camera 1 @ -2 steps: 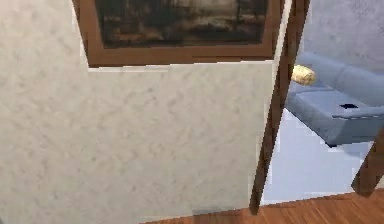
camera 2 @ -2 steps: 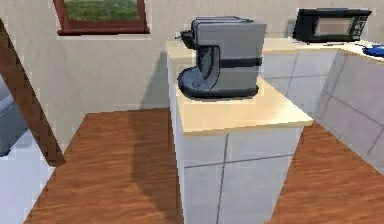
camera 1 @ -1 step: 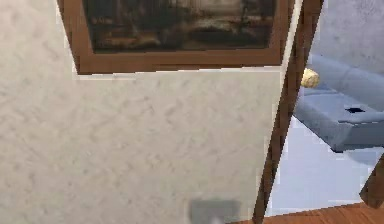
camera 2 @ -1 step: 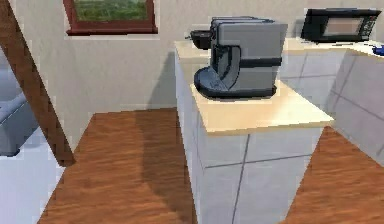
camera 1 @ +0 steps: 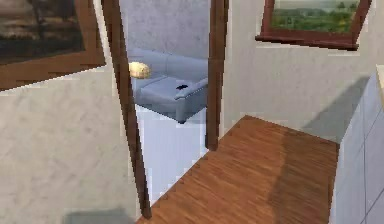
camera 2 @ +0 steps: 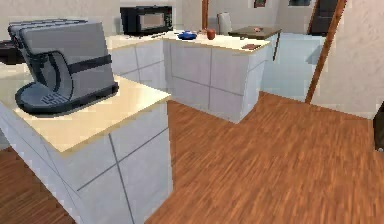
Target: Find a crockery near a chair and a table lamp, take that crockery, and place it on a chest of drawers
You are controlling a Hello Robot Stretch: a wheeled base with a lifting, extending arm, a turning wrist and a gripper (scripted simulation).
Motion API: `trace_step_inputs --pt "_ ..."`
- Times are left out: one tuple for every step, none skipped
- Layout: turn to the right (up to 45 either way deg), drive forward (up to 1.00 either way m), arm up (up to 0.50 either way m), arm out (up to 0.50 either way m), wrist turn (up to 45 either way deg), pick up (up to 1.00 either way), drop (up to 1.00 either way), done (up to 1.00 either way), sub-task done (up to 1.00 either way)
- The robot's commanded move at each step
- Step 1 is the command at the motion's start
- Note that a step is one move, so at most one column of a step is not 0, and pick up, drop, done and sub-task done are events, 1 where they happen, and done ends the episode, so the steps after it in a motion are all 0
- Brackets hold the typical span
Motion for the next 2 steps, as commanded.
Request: trace_step_inputs --pt "24.0 0.00 0.00 0.00 0.0 0.00 0.00 0.00 0.00" --pt "0.0 0.30 0.00 0.00 0.0 0.00 0.00 0.00 0.00"
